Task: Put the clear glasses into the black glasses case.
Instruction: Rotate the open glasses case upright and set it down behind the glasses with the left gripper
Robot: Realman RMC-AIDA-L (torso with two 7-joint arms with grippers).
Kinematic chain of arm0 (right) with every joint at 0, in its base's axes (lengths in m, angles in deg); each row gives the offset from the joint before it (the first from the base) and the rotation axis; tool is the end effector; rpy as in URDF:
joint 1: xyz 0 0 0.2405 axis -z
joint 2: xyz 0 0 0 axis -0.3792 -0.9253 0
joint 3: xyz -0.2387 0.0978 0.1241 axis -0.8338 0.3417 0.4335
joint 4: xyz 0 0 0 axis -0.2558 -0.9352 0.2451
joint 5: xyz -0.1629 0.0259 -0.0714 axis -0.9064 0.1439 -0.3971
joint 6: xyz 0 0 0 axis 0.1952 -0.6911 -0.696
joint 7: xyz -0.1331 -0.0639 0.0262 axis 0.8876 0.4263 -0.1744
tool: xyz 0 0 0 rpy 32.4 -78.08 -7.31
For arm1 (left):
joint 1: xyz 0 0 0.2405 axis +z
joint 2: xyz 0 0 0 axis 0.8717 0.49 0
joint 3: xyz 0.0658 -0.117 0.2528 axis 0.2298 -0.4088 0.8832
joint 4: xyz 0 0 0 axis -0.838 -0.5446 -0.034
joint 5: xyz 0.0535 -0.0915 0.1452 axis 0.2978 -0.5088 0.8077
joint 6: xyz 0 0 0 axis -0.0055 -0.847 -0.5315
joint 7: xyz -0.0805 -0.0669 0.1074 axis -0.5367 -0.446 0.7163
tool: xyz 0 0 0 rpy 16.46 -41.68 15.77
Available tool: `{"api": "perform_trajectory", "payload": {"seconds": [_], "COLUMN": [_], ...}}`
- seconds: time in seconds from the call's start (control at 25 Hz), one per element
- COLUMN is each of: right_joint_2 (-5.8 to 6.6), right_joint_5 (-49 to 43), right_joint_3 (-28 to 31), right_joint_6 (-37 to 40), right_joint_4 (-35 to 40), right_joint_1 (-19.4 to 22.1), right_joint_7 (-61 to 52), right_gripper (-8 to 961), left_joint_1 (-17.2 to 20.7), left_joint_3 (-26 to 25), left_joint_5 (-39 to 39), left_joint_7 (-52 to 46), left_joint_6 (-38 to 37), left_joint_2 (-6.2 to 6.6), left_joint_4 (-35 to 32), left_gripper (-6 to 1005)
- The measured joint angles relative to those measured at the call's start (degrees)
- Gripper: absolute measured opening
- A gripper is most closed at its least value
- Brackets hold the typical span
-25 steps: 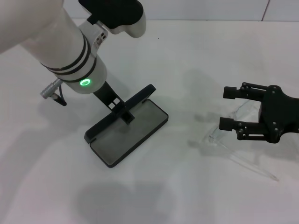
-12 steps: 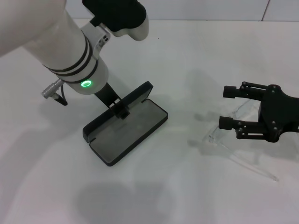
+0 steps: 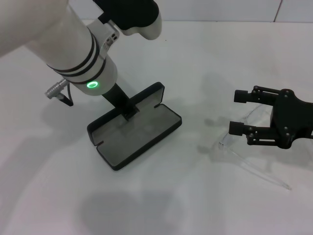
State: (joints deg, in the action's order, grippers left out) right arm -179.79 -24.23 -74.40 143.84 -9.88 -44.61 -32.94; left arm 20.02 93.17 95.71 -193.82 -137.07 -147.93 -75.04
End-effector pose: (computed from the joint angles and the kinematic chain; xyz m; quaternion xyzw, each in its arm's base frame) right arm 0.2481 0.2862 0.0011 -0.9301 0.1081 0.3368 0.0993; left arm -0.1577 0.3467 -0.0512 -0.9153 -0.2392 0.2299 0.2286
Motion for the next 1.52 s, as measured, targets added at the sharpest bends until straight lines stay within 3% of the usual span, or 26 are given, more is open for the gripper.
{"api": "perform_trajectory", "payload": {"seconds": [0.12,0.44,0.68,1.52], "right_joint_2": [0.0,0.05,0.02,0.0], "right_joint_5": [0.04,1.29,1.58,3.11], "right_joint_3": [0.13,3.04,3.47,3.69], "right_joint_6": [-0.01,1.09,1.99,3.08], "right_joint_4": [-0.07,-2.22,-3.18,-3.81], "right_joint_1": [0.12,0.65,0.93,2.06], "right_joint_7": [0.42,2.45,3.12,3.67], "right_gripper": [778,778,778,777], "left_joint_1": [1.12,6.53,8.14,8.13], "left_joint_3": [0.13,2.31,3.71,5.78], "left_joint_5": [0.09,-0.8,-4.51,-6.35], "left_joint_7": [3.53,22.78,32.11,37.14], "left_joint_6": [0.0,1.41,5.26,9.01], "left_joint_2": [0.01,-0.02,-0.04,0.0], "left_joint_4": [-1.89,-8.22,-11.77,-9.95], "left_gripper": [208,206,205,205]}}
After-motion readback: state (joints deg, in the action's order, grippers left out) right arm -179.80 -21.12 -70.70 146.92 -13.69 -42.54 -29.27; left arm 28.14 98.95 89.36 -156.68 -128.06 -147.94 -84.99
